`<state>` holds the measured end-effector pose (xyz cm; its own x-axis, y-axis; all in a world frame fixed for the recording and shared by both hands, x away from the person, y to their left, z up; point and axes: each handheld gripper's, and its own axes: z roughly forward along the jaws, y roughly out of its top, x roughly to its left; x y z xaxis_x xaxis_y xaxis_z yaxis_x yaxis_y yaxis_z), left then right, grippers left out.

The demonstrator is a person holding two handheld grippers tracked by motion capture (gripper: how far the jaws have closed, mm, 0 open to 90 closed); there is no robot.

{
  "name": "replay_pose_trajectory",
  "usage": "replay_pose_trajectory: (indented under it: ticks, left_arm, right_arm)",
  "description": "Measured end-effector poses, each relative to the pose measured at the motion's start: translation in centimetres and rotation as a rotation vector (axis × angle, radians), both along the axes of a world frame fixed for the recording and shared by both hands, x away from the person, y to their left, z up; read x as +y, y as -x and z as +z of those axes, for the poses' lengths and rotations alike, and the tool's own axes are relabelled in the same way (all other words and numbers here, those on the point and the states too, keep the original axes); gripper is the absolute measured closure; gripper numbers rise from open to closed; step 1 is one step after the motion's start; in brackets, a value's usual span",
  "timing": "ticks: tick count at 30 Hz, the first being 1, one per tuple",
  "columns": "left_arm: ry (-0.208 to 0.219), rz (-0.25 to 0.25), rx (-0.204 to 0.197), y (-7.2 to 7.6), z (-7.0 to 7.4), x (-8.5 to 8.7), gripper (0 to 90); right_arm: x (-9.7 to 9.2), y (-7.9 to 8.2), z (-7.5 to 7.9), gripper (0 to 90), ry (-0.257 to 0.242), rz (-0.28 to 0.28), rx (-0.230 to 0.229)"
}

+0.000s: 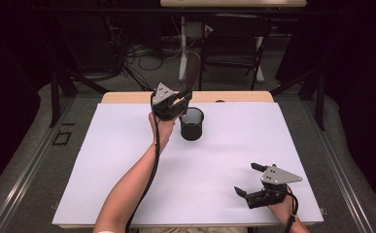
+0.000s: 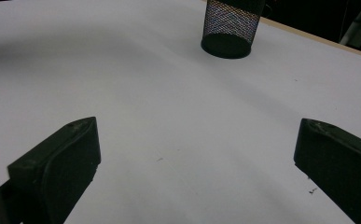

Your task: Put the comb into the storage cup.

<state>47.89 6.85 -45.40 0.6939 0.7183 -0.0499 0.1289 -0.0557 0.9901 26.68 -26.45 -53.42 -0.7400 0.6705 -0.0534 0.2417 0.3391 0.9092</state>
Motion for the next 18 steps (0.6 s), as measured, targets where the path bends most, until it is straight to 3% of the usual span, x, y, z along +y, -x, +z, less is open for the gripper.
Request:
replay_pose_trajectory:
  ticks: [18]
  left_arm:
    - [-0.003, 0.003, 0.009, -0.7, -1.1, -0.6, 72.6]
  right_arm:
    - [0.0, 0.0, 0.0, 0.1, -0.002, 0.002, 0.004]
